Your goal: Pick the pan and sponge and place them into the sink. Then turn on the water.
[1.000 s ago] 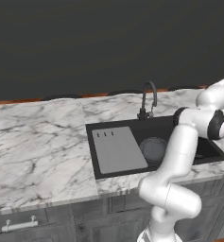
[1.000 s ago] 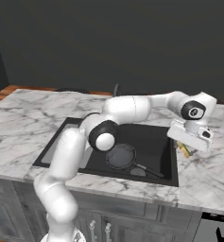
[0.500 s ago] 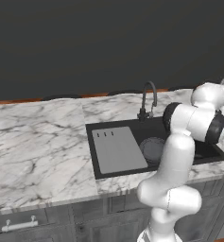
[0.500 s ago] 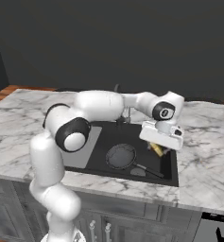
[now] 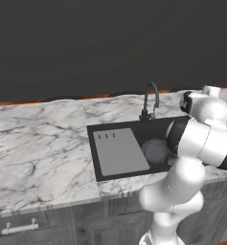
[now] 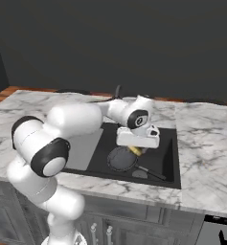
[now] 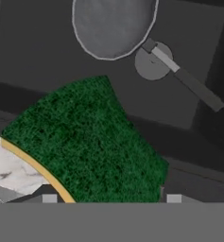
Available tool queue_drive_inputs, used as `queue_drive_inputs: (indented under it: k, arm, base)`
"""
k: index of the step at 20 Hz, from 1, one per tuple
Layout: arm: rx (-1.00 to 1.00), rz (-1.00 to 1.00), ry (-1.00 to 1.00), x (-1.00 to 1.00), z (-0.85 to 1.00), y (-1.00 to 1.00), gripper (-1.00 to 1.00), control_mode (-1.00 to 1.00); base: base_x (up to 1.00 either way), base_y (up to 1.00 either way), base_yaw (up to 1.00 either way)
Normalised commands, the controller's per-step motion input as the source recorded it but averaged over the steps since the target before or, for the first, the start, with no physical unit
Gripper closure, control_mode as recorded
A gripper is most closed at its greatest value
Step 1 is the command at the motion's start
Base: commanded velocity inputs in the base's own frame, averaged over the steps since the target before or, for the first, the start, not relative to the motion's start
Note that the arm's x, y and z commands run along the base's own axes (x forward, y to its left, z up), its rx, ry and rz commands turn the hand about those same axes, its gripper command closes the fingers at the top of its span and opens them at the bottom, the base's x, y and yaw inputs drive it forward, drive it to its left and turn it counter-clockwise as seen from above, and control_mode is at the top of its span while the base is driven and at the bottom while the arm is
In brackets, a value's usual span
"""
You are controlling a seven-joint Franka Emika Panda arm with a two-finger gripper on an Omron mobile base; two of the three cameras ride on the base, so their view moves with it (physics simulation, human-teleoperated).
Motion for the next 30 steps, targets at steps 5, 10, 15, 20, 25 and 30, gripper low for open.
queue_drive_inputs:
  k: [5, 10, 15, 20, 25, 30]
  arm:
    - [0.01, 0.32, 0.00, 0.49, -0.29, 0.31, 1.00, -1.00]
    - [0.00, 0.24, 0.00, 0.58, -0.24, 0.21, 1.00, -1.00]
    - [0.01, 0.20, 0.00, 0.27, -0.17, 0.01, 1.00, -1.00]
    - [0.03, 0.20, 0.00, 0.08, -0.23, 0.00, 1.00, -1.00]
    - [0.04, 0.21, -0.05, 0.11, -0.33, 0.00, 1.00, -1.00]
    - [0.06, 0.22, -0.12, 0.17, -0.24, 0.04, 1.00, -1.00]
  base:
    - [0.00, 0.00, 0.00]
    - [0.00, 0.00, 0.00]
    - [0.00, 0.00, 0.00]
    - [0.00, 0.00, 0.00]
    - [0.00, 0.00, 0.00]
    - [0.00, 0.00, 0.00]
